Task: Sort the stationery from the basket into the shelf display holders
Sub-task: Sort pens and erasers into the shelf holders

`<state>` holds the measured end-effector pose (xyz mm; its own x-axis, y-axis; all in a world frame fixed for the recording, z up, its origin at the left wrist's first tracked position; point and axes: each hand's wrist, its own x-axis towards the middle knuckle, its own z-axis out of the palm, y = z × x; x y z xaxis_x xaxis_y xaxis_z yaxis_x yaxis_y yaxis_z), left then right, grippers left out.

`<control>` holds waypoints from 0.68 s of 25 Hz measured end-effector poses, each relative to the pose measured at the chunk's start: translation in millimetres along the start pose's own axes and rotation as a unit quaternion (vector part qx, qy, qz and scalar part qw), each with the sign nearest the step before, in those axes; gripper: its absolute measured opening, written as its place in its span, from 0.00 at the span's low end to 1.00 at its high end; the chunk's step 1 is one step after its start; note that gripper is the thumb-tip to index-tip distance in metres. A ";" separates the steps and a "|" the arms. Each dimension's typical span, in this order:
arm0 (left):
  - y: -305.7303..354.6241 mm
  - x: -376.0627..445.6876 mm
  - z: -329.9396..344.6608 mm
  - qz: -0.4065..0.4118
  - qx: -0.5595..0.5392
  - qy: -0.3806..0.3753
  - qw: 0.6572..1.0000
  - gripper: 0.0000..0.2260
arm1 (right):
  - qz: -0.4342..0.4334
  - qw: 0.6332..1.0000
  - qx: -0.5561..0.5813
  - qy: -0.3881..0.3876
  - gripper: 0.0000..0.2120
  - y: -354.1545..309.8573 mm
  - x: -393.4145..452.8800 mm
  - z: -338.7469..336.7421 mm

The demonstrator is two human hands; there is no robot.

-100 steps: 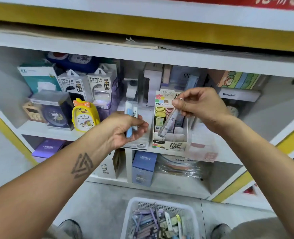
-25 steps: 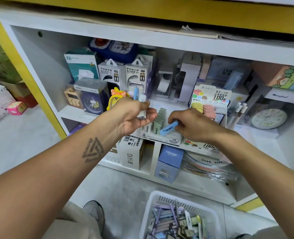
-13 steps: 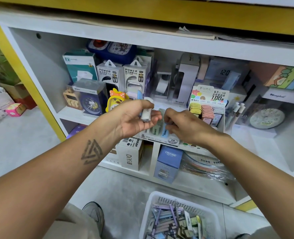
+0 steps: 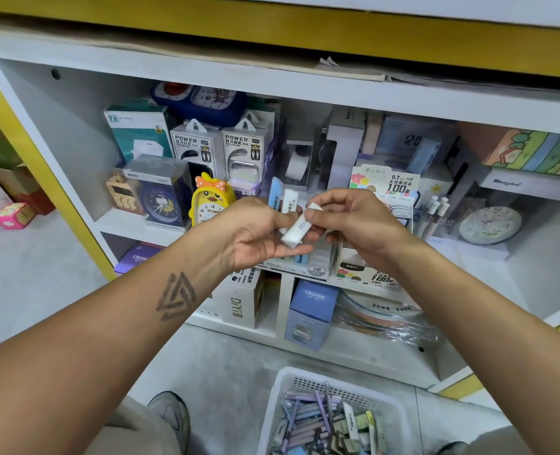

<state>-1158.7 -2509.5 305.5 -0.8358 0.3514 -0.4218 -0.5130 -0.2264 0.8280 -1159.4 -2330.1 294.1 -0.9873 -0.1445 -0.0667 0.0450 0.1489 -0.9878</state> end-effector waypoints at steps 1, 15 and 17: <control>-0.4 1.8 1.6 -0.003 0.015 0.008 1.000 0.10 | -0.006 1.000 0.017 0.011 0.06 -0.5 -0.8 -1.5; 3.9 7.7 -6.3 0.112 0.033 0.138 0.984 0.09 | -0.108 0.987 -0.111 -0.040 0.10 1.9 0.5 -6.9; 4.6 5.6 -5.0 0.119 0.065 0.124 0.983 0.09 | -0.113 0.984 -0.133 -0.031 0.11 1.1 5.5 -1.7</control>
<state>-1166.7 -2513.0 305.1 -0.9595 0.0660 -0.2737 -0.2808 -0.1519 0.9477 -1165.1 -2329.1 292.9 -0.9560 -0.2614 0.1333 -0.2240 0.3568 -0.9069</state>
